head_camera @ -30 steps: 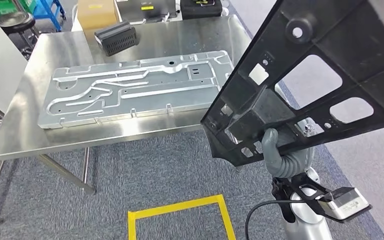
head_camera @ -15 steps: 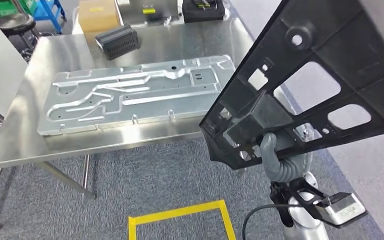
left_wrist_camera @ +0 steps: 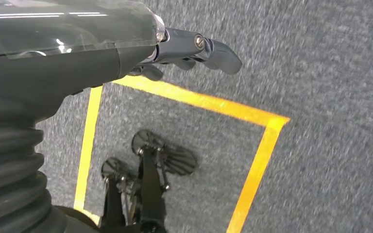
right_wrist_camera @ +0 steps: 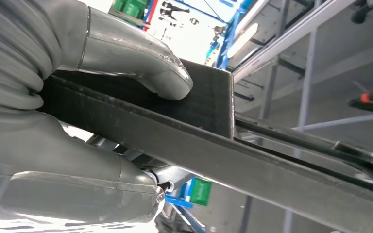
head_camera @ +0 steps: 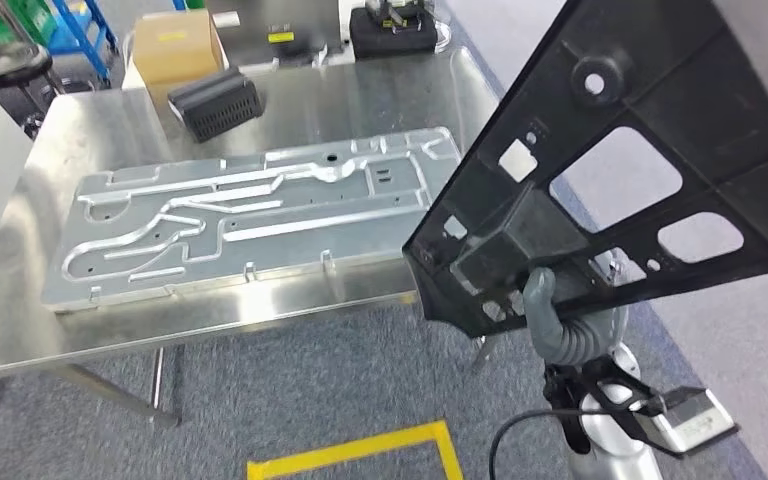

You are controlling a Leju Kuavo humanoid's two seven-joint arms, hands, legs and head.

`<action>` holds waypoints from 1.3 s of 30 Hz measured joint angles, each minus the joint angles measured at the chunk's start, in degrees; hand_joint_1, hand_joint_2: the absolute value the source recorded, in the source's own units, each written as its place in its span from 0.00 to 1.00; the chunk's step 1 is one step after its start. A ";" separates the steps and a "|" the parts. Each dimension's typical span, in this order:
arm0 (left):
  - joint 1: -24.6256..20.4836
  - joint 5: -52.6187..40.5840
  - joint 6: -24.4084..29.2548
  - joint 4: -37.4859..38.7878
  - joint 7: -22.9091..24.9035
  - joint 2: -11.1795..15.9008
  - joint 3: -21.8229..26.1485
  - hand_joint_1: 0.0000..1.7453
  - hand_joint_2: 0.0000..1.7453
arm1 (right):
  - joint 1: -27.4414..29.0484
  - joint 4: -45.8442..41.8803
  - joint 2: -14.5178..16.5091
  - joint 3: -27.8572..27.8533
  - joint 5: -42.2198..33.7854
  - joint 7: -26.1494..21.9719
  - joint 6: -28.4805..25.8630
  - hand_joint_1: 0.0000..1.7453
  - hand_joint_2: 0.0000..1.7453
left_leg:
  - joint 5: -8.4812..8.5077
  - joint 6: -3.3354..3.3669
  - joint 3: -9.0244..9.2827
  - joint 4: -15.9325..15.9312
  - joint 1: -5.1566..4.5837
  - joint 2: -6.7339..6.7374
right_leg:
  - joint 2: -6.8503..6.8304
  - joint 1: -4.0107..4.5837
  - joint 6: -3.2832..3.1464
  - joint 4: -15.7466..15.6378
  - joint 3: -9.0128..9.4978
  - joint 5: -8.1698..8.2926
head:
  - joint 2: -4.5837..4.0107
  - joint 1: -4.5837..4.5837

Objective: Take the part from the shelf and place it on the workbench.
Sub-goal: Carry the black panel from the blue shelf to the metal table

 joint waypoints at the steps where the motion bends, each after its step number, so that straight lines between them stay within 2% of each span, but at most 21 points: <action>1: -0.03 0.01 -0.02 0.00 -0.07 -0.02 0.00 0.00 1.00 | 0.05 -0.02 0.00 0.00 -0.01 0.01 0.00 1.00 1.00 | -0.48 0.29 0.35 -0.62 -0.15 0.03 | 0.06 -0.06 0.40 0.13 0.16 0.06 | 0.00 -0.01; 4: -0.14 0.05 -0.02 0.00 -0.20 0.00 0.00 0.00 1.00 | 0.09 -0.13 -0.01 0.01 0.01 0.00 0.01 1.00 1.00 | -1.30 1.15 2.06 -1.85 0.03 -0.16 | -0.11 -0.25 1.32 3.21 -0.66 0.45 | 0.00 0.01; 7: -0.20 0.05 -0.04 0.00 -0.21 0.00 0.00 0.00 1.00 | 0.07 -0.30 -0.02 0.00 -0.01 -0.04 -0.01 1.00 1.00 | -2.38 1.58 3.97 -2.35 0.32 -0.24 | -0.27 -0.49 2.18 13.28 -7.45 -2.77 | 0.00 0.02; 9: -0.15 0.05 -0.04 0.00 -0.21 -0.03 0.00 0.00 1.00 | 0.20 -0.32 -0.01 0.00 -0.01 -0.02 -0.02 1.00 1.00 | -3.45 1.59 5.26 -2.35 0.35 -0.29 | -0.38 -0.60 2.52 17.04 -11.72 -4.58 | 0.00 0.02; 10: -0.12 0.06 -0.04 0.00 -0.21 -0.05 0.00 0.00 1.00 | 0.24 -0.32 -0.01 0.00 -0.01 -0.02 -0.02 1.00 1.00 | -4.04 1.53 6.05 -2.35 0.38 -0.32 | -0.42 -0.62 2.53 16.16 -12.50 -3.89 | 0.00 0.02; 11: -0.10 0.08 -0.05 0.00 -0.21 -0.09 0.00 0.00 1.00 | 0.25 -0.32 0.00 -0.01 -0.01 -0.01 -0.02 1.00 1.00 | -4.67 1.40 6.95 -2.36 0.42 -0.36 | -0.48 -0.62 2.47 13.41 -12.31 -1.82 | 0.00 0.02; 13: -0.09 0.14 -0.08 0.00 -0.22 -0.12 0.00 0.00 1.00 | 0.23 -0.27 -0.01 -0.08 0.00 0.04 -0.03 1.00 1.00 | -5.96 0.99 8.53 -2.35 0.37 -0.43 | -0.75 -0.50 1.95 5.85 -10.60 4.25 | 0.00 0.02; 14: -0.15 0.17 -0.09 0.00 -0.26 -0.12 0.00 0.00 1.00 | 0.19 -0.19 -0.01 -0.16 0.09 0.20 -0.03 1.00 1.00 | -6.56 0.69 9.02 -2.36 0.27 -0.47 | -0.88 -0.38 1.50 3.19 -9.89 6.21 | 0.00 0.02; 15: -0.21 0.20 -0.09 0.00 -0.31 -0.11 0.00 0.00 1.00 | 0.10 -0.08 -0.01 -0.25 0.24 0.48 -0.05 1.00 1.00 | -7.06 0.37 9.40 -2.47 0.16 -0.46 | -0.96 -0.27 1.01 1.79 -9.51 7.27 | 0.00 0.02; 18: -0.33 0.24 -0.12 0.00 -0.62 -0.08 0.00 0.00 1.00 | -1.63 1.05 -0.09 -0.59 2.42 2.91 -0.83 1.00 1.00 | -7.42 -0.64 10.20 -1.79 0.01 -0.39 | -0.65 -0.37 -0.26 1.15 -8.70 7.37 | 0.00 0.02; 20: -0.46 0.22 -0.29 0.00 -0.81 -0.08 -0.01 0.00 1.00 | -5.09 3.14 -0.31 -0.94 6.92 5.86 -3.27 1.00 1.00 | -8.74 -1.19 8.45 2.12 0.20 -0.42 | -0.44 -0.50 -0.90 0.88 -8.06 7.20 | 0.00 0.00; 23: -0.66 -0.01 -0.89 0.00 -1.02 -0.11 -0.02 0.00 1.00 | -13.76 9.34 -1.28 -1.07 20.27 12.12 -10.12 1.00 1.00 | -13.13 -1.75 1.24 12.85 0.45 -0.43 | -0.08 -0.38 -1.34 0.86 -7.83 6.71 | 0.00 0.01; 24: -0.65 -0.12 -1.05 0.00 -1.11 -0.11 -0.02 0.00 1.00 | -17.08 11.93 -1.77 -0.88 25.14 14.08 -12.30 1.00 1.00 | -13.40 -1.77 -0.65 14.56 0.47 -0.43 | 0.06 -0.33 -1.36 0.89 -7.72 6.53 | 0.00 0.01; 25: -0.65 -0.21 -1.13 0.00 -1.19 -0.10 -0.02 0.00 1.00 | -20.30 14.40 -2.25 -0.60 28.98 15.51 -13.90 1.00 1.00 | -12.33 -1.67 -1.58 14.17 0.47 -0.42 | 0.16 -0.27 -1.33 0.94 -7.52 6.33 | 0.00 0.01; 26: -0.64 -0.25 -1.15 0.00 -1.25 -0.10 -0.02 0.00 1.00 | -23.15 16.55 -2.62 -0.25 31.46 16.41 -14.90 1.00 1.00 | -9.94 -1.51 -1.39 11.58 0.47 -0.42 | 0.21 -0.21 -1.27 0.97 -7.22 6.10 | 0.00 0.01; 28: -0.64 -0.25 -1.19 0.00 -1.31 -0.06 -0.03 0.00 1.00 | -27.44 19.76 -3.13 0.43 33.33 17.32 -15.76 1.00 1.00 | -4.40 -0.93 0.62 3.79 0.30 -0.38 | 0.13 0.00 -1.08 0.99 -6.43 5.59 | 0.00 0.01; 29: -0.66 -0.26 -1.21 0.00 -1.33 -0.05 -0.03 0.00 1.00 | -28.87 20.80 -3.29 0.71 33.52 17.55 -16.00 1.00 1.00 | -3.11 -0.62 1.39 1.01 0.14 -0.37 | 0.06 0.08 -0.90 0.97 -6.21 5.41 | 0.00 0.01; 33: -0.49 -0.25 -1.24 0.00 -1.38 -0.07 -0.04 0.00 1.00 | -31.01 23.09 -3.98 1.58 33.93 18.08 -16.55 1.00 1.00 | -1.66 0.50 2.16 -1.24 0.08 -0.38 | -0.16 0.22 0.27 0.95 -6.02 4.80 | 0.00 0.02; 35: -0.56 -0.25 -1.24 0.00 -1.40 -0.08 -0.04 0.00 1.00 | -31.66 23.59 -4.31 1.86 34.01 18.07 -16.58 1.00 1.00 | -1.35 1.01 2.58 -1.81 0.45 -0.35 | -0.32 0.20 0.80 3.10 -6.91 3.35 | 0.00 0.02; 38: -0.68 -0.26 -1.25 0.00 -1.42 -0.10 -0.04 0.00 1.00 | -32.31 24.36 -4.82 2.14 34.03 18.06 -16.62 1.00 1.00 | -1.61 1.47 2.91 -1.97 0.54 -0.33 | -0.41 -0.16 1.49 13.86 -12.77 -1.21 | 0.00 0.02; 39: -0.65 -0.27 -1.28 0.00 -1.42 -0.11 -0.04 0.00 1.00 | -32.32 24.65 -4.94 2.22 34.28 18.20 -16.63 1.00 1.00 | -1.78 1.51 3.03 -1.95 0.54 -0.36 | -0.42 -0.31 1.67 16.70 -14.61 -1.69 | 0.00 0.02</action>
